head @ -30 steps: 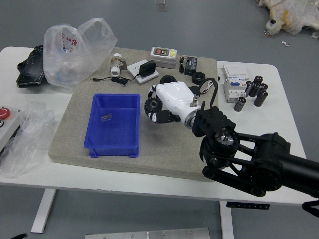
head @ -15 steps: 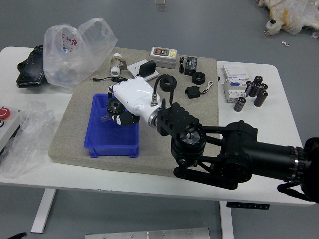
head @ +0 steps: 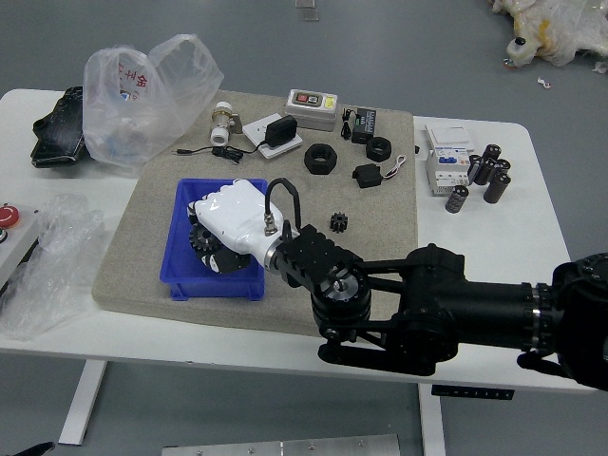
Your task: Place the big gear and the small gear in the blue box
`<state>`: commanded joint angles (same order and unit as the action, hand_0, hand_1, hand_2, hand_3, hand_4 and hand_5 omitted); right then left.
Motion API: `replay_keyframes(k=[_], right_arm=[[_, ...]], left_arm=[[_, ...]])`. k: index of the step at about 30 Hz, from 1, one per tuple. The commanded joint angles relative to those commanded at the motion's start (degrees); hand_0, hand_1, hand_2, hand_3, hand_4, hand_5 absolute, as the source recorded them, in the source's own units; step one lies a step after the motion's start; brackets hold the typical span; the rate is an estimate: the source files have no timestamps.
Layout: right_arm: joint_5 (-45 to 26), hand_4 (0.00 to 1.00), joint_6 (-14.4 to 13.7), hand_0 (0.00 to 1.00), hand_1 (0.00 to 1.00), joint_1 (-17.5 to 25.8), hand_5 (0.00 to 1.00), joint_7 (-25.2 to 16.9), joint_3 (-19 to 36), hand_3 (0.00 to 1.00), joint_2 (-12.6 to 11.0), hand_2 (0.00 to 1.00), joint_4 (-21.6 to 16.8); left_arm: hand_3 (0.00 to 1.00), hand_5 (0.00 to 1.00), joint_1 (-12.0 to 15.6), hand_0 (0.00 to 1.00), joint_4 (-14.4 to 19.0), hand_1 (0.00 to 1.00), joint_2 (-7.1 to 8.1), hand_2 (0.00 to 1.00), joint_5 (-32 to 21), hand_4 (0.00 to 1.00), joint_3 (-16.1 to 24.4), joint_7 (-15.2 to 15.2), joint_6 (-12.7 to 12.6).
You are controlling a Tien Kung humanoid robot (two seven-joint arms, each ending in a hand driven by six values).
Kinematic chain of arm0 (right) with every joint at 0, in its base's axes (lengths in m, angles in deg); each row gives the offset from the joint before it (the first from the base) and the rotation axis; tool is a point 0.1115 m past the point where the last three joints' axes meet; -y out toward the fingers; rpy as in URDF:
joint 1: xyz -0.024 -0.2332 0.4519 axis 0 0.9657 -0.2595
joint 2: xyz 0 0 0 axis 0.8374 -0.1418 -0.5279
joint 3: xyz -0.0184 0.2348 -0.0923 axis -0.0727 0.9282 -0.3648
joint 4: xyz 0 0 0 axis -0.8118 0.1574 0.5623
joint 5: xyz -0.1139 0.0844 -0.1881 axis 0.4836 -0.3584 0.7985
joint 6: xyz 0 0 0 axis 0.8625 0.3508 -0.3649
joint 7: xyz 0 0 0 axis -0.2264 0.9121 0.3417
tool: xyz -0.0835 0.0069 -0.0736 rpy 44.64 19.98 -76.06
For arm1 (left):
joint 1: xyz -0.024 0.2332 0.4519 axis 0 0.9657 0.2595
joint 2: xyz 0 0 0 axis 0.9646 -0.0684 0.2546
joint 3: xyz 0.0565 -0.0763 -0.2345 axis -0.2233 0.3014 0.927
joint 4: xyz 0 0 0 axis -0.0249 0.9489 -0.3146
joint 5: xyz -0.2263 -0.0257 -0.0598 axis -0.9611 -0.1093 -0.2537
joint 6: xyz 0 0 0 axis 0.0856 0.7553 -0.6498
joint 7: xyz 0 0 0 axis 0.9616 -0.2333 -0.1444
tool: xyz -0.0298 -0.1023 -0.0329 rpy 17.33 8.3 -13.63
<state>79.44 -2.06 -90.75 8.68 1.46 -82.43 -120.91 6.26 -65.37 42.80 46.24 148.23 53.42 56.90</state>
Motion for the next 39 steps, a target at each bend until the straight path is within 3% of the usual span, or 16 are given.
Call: replay_keyframes(k=[10, 17, 20, 21, 26, 27, 32, 39], right_arm=[[-0.44, 0.555, 0.64, 0.312, 0.582, 0.92, 0.208, -0.55, -1.42, 0.669, 0.08, 0.683, 4.53], [-0.55, 0.585, 1.14, 0.317, 0.593, 1.54, 0.217, -0.68, -1.90, 0.690, 0.08, 0.708, 5.25], [-0.35, 0.585, 1.35, 0.317, 0.593, 1.65, 0.217, -0.76, -1.90, 0.690, 0.08, 0.708, 5.09], [-0.25, 0.641, 1.40, 0.318, 0.600, 1.67, 0.257, -0.80, -1.85, 0.730, 0.08, 0.746, 5.03], [-0.31, 0.641, 1.57, 0.318, 0.600, 1.82, 0.257, -1.02, -1.58, 0.730, 0.08, 0.746, 4.83], [-0.33, 0.769, 1.60, 0.320, 0.600, 1.90, 0.353, -1.04, -1.53, 0.769, 0.08, 0.762, 4.81], [-0.15, 0.769, 1.60, 0.320, 0.600, 2.19, 0.353, -1.07, -0.69, 0.769, -0.14, 0.762, 4.29], [-0.66, 0.768, 0.23, 0.313, 0.588, 2.65, 0.361, -1.55, 6.84, 0.756, -4.23, 0.753, -0.91]], left_arm=[[0.665, 0.586, 0.00, 0.619, -0.42, 0.592, -0.05, 0.551, -1.71, 0.701, -1.79, -1.28, 0.00], [0.665, 0.585, -0.15, 0.619, -0.49, 0.592, 0.37, 0.551, -1.86, 0.701, -2.18, -1.50, 0.17], [0.665, 0.585, -0.19, 0.619, -0.46, 0.592, 0.59, 0.551, -1.64, 0.701, -2.08, -1.44, 0.24], [0.664, 0.584, -0.18, 0.618, -0.43, 0.592, 0.63, 0.551, -1.51, 0.700, -1.98, -1.36, 0.26], [0.664, 0.584, -0.15, 0.618, -0.34, 0.592, 0.58, 0.551, -1.25, 0.700, -1.79, -1.17, 0.35], [0.662, 0.584, -0.16, 0.618, -0.34, 0.592, 0.56, 0.552, -1.33, 0.695, -1.83, -1.22, 0.33], [0.662, 0.584, -0.12, 0.618, -0.34, 0.592, 0.55, 0.552, -1.45, 0.695, -1.89, -1.33, 0.26], [0.660, 0.587, 0.02, 0.618, -0.32, 0.591, 0.38, 0.551, -1.48, 0.701, -1.89, -1.30, 0.23]])
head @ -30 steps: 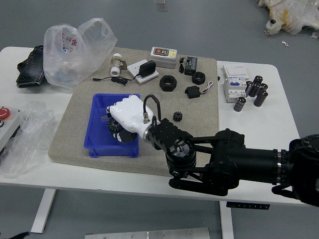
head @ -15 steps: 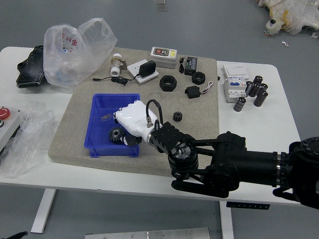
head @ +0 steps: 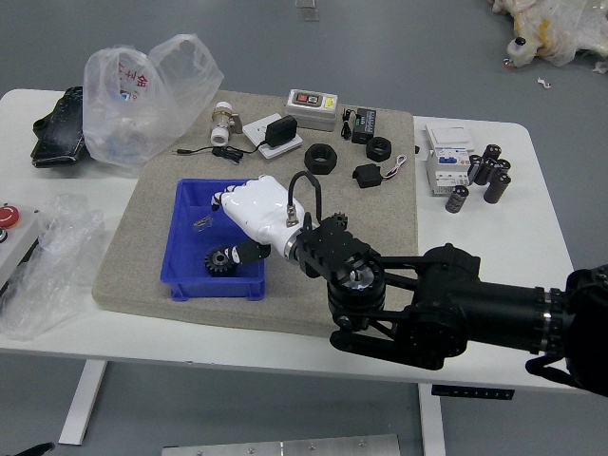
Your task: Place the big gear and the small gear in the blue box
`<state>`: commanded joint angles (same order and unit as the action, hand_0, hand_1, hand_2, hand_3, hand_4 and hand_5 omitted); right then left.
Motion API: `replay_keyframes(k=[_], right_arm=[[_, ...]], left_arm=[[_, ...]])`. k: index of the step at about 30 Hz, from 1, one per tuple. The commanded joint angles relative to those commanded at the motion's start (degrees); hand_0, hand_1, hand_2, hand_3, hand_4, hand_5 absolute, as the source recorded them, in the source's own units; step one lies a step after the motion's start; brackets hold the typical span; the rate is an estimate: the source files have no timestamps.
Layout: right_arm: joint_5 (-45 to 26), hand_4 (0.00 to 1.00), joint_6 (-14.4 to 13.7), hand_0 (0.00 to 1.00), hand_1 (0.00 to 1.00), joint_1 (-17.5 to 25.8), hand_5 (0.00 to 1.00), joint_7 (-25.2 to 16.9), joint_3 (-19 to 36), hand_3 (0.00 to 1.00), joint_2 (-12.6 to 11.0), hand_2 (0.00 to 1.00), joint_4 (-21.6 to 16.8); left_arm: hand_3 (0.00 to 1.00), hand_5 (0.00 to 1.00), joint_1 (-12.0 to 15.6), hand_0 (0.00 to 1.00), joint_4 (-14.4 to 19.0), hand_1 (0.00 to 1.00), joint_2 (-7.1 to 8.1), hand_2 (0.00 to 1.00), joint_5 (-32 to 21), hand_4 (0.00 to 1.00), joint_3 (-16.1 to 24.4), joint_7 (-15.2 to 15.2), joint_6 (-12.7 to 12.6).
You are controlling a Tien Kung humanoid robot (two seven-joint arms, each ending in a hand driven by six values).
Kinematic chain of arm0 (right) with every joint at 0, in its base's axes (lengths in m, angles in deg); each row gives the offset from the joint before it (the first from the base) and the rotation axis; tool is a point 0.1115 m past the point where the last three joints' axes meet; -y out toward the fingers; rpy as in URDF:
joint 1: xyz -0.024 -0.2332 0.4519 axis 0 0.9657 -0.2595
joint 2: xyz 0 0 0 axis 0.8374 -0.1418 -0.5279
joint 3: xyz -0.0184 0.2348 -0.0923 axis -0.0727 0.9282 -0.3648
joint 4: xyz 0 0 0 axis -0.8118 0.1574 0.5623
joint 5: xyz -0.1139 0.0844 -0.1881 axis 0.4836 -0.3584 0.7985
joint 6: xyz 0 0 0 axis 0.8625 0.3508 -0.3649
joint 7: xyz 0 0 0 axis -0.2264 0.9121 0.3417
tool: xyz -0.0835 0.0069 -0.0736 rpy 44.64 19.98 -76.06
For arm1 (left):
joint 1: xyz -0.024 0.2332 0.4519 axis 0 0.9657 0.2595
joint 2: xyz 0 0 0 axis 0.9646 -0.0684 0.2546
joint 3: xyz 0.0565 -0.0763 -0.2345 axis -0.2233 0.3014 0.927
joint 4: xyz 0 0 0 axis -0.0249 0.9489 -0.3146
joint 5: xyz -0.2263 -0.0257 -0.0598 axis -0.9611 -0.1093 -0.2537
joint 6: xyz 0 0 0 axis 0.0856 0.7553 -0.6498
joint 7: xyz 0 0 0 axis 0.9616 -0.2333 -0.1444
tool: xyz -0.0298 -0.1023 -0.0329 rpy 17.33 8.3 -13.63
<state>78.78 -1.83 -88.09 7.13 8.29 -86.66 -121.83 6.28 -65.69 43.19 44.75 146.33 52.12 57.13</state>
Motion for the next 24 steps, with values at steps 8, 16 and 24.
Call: replay_keyframes(k=[8, 16, 24], right_arm=[[-2.87, 0.761, -0.73, 0.315, 0.591, 0.79, 0.348, -0.81, 9.85, 0.751, -4.33, 0.750, 4.75], [-6.21, 0.757, -1.18, 0.315, 0.591, 4.41, 0.349, -1.58, 9.58, 0.750, -5.17, 0.750, 12.59], [-5.85, 0.752, -0.88, 0.314, 0.586, 6.36, 0.344, -1.30, 6.86, 0.744, -5.48, 0.736, 14.64]], left_arm=[[0.655, 0.589, 0.06, 0.619, 0.05, 0.591, -0.13, 0.551, 0.12, 0.697, 0.21, 0.11, -0.05], [0.651, 0.598, 0.19, 0.618, 0.11, 0.591, -0.29, 0.551, 0.06, 0.690, 0.32, 0.15, -0.11], [0.651, 0.591, -0.09, 0.618, 0.01, 0.589, -0.21, 0.551, 0.14, 0.679, 0.22, 0.01, -0.04]])
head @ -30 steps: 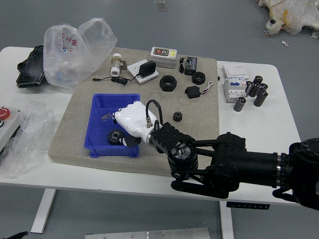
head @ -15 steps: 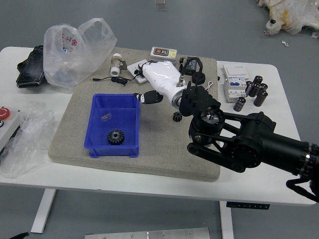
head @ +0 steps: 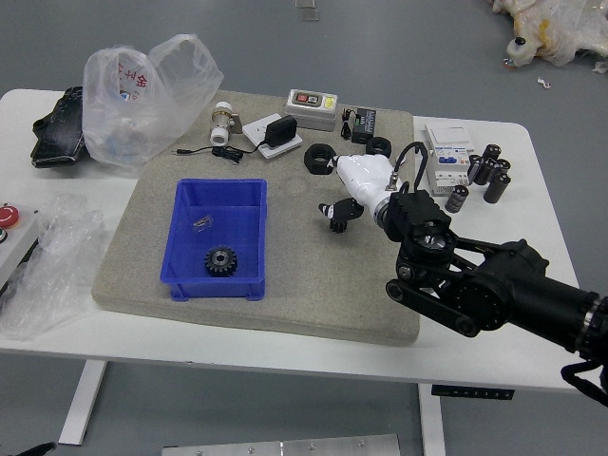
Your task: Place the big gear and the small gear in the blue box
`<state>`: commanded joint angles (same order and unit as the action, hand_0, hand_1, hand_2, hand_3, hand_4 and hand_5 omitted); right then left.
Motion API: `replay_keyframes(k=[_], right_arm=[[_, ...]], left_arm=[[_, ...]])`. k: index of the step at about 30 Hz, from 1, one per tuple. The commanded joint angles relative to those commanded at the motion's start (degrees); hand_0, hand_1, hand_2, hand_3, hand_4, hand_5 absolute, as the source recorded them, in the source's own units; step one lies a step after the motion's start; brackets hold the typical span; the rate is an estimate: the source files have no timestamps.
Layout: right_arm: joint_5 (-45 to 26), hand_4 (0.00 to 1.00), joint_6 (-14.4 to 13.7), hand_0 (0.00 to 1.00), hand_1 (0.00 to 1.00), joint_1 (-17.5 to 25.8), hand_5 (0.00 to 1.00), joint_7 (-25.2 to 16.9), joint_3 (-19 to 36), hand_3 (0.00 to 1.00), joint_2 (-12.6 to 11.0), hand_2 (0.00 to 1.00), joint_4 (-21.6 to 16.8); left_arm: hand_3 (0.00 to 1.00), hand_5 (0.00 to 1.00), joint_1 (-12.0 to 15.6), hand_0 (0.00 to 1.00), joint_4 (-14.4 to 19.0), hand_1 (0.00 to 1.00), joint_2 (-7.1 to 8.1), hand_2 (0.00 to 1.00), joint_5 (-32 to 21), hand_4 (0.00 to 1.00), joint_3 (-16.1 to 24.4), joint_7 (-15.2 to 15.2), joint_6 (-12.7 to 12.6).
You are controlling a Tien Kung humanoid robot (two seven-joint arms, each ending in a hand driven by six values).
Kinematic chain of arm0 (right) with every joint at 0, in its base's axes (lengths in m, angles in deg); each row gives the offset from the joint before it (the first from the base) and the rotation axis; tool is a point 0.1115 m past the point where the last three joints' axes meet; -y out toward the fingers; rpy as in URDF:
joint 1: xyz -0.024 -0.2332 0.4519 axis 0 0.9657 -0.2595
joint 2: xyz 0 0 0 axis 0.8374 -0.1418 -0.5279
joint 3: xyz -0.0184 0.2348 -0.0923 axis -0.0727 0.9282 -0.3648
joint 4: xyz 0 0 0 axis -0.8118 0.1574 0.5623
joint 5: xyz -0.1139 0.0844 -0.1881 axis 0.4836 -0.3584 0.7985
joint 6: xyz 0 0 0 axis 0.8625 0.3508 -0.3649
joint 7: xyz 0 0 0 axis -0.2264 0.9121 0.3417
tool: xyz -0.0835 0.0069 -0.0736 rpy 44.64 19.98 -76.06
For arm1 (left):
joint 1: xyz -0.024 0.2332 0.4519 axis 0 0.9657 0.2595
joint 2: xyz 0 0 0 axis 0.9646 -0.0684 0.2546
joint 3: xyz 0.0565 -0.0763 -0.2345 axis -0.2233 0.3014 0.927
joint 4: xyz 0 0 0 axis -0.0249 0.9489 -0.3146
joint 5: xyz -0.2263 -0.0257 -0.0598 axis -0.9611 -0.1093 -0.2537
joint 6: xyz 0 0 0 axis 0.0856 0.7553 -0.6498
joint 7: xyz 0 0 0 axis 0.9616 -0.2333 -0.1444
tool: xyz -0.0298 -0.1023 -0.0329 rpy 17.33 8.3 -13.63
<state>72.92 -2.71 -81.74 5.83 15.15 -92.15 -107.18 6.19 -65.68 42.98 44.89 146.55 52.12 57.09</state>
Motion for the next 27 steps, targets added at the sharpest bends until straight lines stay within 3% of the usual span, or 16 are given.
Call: replay_keyframes(k=[11, 12, 17, 18, 23, 24, 27], right_arm=[[-1.07, 0.742, 0.80, 0.312, 0.574, 1.17, 0.339, 0.31, -3.30, 0.732, -0.33, 0.698, 1.52], [-1.22, 0.457, 0.75, 0.301, 0.515, 1.22, 0.176, 0.30, -3.52, 0.621, -0.31, 0.518, 1.59], [-2.08, 0.457, -0.07, 0.301, 0.515, 1.32, 0.176, 0.03, -4.36, 0.621, -0.31, 0.518, 1.70], [-2.25, 0.413, -0.24, 0.292, 0.484, 1.34, 0.067, -0.02, -4.54, 0.500, -0.33, 0.437, 1.70], [-2.81, 0.413, -0.69, 0.292, 0.484, 1.41, 0.067, -0.27, -5.29, 0.500, -0.41, 0.437, 1.78], [-2.84, 0.407, -0.75, 0.291, 0.483, 1.42, 0.052, -0.32, -5.36, 0.438, -0.42, 0.425, 1.79], [-2.84, 0.407, -0.93, 0.291, 0.483, 1.44, 0.052, -0.48, -5.28, 0.438, -0.49, 0.425, 1.78]], left_arm=[[0.649, 0.595, 0.03, 0.618, -0.06, 0.591, 0.10, 0.551, -0.58, 0.675, -0.29, -0.32, -0.21], [0.648, 0.597, 0.02, 0.618, -0.06, 0.590, 0.11, 0.550, -0.65, 0.673, -0.33, -0.35, -0.23], [0.648, 0.597, -0.10, 0.618, -0.08, 0.590, 0.06, 0.550, -0.82, 0.673, -0.41, -0.50, -0.29], [0.651, 0.598, -0.11, 0.618, -0.09, 0.591, 0.06, 0.551, -0.87, 0.670, -0.44, -0.53, -0.30], [0.651, 0.598, -0.03, 0.618, -0.07, 0.591, 0.11, 0.551, -0.94, 0.670, -0.43, -0.50, -0.36], [0.651, 0.603, -0.02, 0.618, -0.06, 0.592, 0.11, 0.552, -0.95, 0.669, -0.43, -0.49, -0.36], [0.651, 0.603, -0.04, 0.618, -0.08, 0.592, 0.13, 0.552, -1.03, 0.669, -0.49, -0.59, -0.41]])
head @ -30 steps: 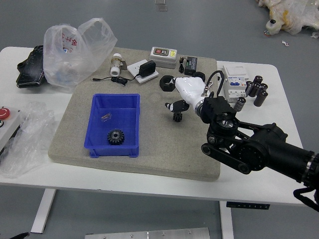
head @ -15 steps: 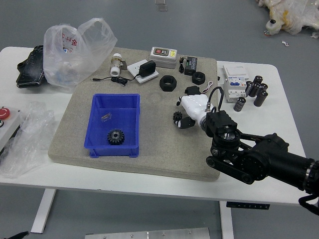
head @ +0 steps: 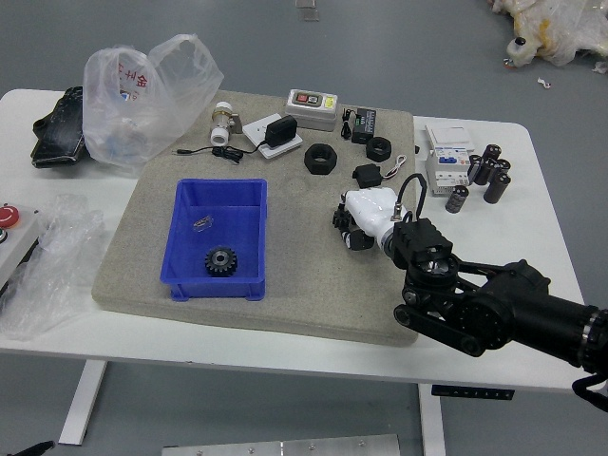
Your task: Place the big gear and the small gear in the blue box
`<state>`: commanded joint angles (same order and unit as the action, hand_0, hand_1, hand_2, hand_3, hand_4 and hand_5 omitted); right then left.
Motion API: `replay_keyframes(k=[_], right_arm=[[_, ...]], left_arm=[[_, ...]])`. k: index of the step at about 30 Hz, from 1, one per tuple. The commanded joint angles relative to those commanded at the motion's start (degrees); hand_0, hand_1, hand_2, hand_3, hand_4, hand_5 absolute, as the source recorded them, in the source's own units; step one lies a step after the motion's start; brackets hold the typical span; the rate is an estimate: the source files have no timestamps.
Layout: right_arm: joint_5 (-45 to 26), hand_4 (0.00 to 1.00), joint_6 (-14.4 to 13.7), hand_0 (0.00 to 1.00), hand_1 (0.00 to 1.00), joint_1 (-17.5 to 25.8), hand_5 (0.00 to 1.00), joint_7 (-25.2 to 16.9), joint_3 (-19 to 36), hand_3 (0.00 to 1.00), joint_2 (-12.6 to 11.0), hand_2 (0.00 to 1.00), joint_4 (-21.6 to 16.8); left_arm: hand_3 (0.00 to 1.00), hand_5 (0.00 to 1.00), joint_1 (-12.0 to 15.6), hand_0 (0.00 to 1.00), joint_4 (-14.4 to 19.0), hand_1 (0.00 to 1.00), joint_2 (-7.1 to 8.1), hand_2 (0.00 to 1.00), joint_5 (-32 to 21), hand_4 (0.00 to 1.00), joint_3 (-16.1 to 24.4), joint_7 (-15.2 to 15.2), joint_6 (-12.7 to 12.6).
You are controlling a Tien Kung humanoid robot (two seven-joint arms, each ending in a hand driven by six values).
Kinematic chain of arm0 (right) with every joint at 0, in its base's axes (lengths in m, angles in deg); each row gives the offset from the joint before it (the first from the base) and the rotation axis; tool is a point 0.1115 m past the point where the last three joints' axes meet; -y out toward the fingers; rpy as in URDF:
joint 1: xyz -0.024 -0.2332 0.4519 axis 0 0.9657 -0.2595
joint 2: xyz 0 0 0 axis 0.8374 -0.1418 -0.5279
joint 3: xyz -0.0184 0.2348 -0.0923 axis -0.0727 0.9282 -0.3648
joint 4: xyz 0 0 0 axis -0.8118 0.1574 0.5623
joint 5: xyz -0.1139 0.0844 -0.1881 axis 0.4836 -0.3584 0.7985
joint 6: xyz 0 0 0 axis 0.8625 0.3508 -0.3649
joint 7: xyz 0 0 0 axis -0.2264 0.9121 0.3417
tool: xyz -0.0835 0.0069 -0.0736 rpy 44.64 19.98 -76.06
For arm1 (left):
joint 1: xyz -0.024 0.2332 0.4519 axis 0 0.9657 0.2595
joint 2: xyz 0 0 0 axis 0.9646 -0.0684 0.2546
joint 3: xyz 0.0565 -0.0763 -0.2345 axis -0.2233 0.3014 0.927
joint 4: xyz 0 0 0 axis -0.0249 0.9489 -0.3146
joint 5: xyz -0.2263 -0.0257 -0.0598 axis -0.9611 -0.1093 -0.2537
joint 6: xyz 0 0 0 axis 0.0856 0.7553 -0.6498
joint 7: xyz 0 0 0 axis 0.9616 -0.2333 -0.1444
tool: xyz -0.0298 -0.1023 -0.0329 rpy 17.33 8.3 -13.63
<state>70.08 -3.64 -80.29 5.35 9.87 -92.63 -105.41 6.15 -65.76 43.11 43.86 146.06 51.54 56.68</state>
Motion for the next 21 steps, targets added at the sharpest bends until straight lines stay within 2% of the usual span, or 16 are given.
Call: replay_keyframes(k=[6, 13, 20, 21], right_arm=[[0.85, 0.384, -0.12, 0.294, 0.489, -0.31, 0.040, 0.02, 1.38, 0.432, -0.62, 0.423, -1.28], [3.08, 0.387, -0.05, 0.296, 0.489, -1.84, 0.041, 0.46, 3.43, 0.435, -1.51, 0.426, -6.59], [5.66, 0.392, -0.48, 0.295, 0.490, -4.02, 0.037, 0.50, 3.79, 0.437, 0.20, 0.429, -13.87], [5.98, 0.416, -0.61, 0.308, 0.497, -4.37, 0.017, 0.41, 3.53, 0.441, 0.72, 0.473, -14.72]], left_arm=[[0.652, 0.604, -0.01, 0.619, -0.02, 0.591, -0.10, 0.551, 0.06, 0.668, 0.03, -0.05, 0.00], [0.652, 0.606, 0.03, 0.619, 0.01, 0.588, -0.13, 0.551, 0.28, 0.669, 0.20, 0.06, 0.03], [0.653, 0.611, 0.17, 0.619, 0.08, 0.591, -0.31, 0.551, 0.64, 0.673, 0.43, 0.28, 0.15], [0.654, 0.614, 0.20, 0.619, 0.09, 0.591, -0.31, 0.551, 0.69, 0.677, 0.45, 0.31, 0.17]])
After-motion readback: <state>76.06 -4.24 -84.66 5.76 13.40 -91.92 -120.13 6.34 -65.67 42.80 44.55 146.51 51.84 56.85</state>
